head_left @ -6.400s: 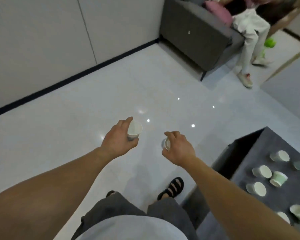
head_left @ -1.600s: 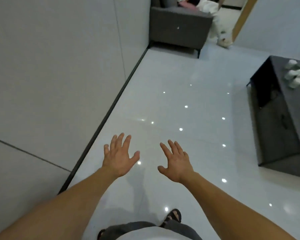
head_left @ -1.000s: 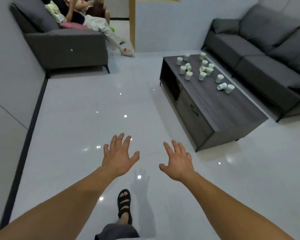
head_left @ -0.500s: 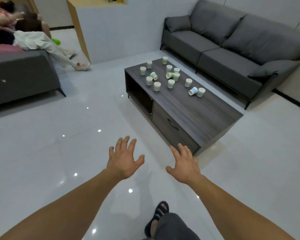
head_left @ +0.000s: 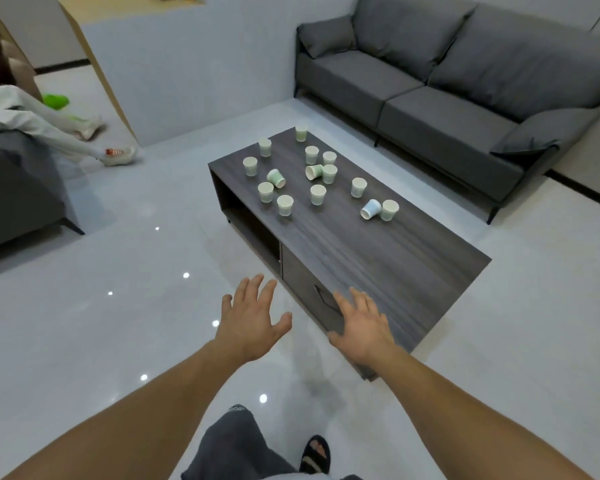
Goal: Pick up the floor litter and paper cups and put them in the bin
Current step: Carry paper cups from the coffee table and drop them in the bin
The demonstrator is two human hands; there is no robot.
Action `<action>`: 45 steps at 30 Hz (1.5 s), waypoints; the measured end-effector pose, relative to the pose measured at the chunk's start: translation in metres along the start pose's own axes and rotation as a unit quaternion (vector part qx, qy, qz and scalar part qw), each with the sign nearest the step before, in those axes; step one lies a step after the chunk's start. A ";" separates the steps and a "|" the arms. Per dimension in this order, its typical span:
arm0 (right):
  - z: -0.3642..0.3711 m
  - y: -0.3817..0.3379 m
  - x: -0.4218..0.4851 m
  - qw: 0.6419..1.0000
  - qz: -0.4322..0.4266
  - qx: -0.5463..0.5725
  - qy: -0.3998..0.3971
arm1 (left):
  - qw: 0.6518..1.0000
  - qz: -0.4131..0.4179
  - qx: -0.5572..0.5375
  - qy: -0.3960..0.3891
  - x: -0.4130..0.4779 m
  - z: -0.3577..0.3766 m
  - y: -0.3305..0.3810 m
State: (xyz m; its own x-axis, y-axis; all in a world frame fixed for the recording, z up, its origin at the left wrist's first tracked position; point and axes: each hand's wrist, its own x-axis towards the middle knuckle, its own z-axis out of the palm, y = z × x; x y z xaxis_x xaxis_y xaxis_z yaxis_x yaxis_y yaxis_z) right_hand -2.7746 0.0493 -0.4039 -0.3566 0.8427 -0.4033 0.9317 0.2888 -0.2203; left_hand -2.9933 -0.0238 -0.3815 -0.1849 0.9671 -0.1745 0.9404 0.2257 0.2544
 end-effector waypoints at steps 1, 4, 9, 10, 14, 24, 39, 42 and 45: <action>-0.006 0.002 0.016 1.000 0.004 0.002 -0.006 | 1.000 0.003 0.002 -0.010 0.018 -0.001 -0.001; -0.024 0.007 0.065 1.000 0.015 0.008 -0.012 | 0.999 0.014 0.005 -0.029 0.078 -0.003 -0.006; -0.053 0.017 0.143 0.997 0.067 0.024 -0.018 | 0.998 0.064 0.007 -0.028 0.191 -0.020 -0.010; -0.061 0.019 0.157 0.996 0.078 0.026 -0.020 | 0.997 0.073 0.005 -0.030 0.214 -0.025 -0.010; -0.084 0.028 0.206 0.991 0.123 0.047 -0.013 | 0.993 0.113 0.009 -0.045 0.287 -0.043 -0.003; -0.115 0.075 0.336 0.976 0.175 0.119 -0.050 | 0.984 0.141 0.013 -0.112 0.431 -0.037 0.048; -0.081 0.202 0.606 0.958 0.232 0.170 -0.017 | 0.965 0.111 -0.025 -0.236 0.619 0.078 0.089; -0.051 0.218 0.642 0.952 0.263 0.156 -0.005 | 0.965 0.115 -0.044 -0.233 0.638 0.108 0.086; -0.025 0.227 0.665 0.949 0.286 0.129 -0.001 | 0.963 0.109 -0.060 -0.240 0.650 0.133 0.082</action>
State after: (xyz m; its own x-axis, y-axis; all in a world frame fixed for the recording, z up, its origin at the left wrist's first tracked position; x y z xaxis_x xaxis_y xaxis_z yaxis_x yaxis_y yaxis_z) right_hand -2.7980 0.6866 -0.7002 0.2029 0.8270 -0.5244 0.9253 -0.3372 -0.1737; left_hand -2.9988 0.6079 -0.6010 0.1936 0.8342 -0.5164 0.8972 0.0625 0.4372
